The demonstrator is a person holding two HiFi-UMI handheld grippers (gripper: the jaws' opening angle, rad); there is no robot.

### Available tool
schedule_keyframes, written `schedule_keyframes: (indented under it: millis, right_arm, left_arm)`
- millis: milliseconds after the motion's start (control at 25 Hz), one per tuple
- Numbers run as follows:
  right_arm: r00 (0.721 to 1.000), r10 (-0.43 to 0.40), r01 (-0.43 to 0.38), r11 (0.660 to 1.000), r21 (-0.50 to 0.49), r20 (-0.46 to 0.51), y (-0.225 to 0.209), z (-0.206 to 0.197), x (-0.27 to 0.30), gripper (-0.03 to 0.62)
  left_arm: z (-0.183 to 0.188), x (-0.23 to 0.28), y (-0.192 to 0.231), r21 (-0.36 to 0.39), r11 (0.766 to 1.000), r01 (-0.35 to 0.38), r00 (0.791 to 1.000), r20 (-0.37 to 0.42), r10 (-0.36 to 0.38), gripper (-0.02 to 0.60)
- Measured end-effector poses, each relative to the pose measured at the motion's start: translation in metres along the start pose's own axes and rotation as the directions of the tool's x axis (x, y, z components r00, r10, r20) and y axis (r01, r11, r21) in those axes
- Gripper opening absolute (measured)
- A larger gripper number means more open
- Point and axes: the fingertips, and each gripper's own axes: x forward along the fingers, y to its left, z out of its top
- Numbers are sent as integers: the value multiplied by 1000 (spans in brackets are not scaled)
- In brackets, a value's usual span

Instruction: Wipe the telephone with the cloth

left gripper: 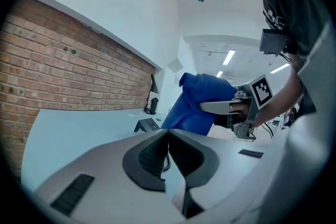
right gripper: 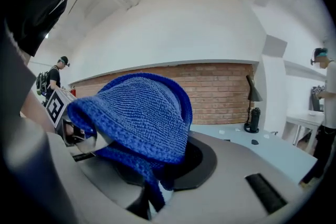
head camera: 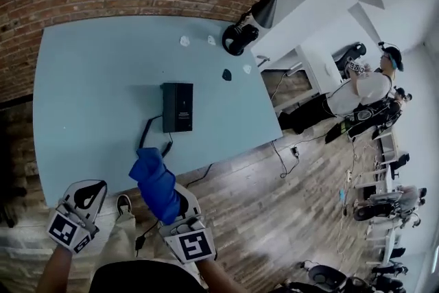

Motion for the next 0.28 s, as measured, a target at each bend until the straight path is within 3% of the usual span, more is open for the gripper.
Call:
schedule_keyframes:
  millis: [280]
  right_arm:
    - [992, -91, 88, 995, 38, 87, -29, 15, -76, 81]
  left_arm:
    - [19, 32, -80, 54, 994, 97, 995, 16, -98, 12]
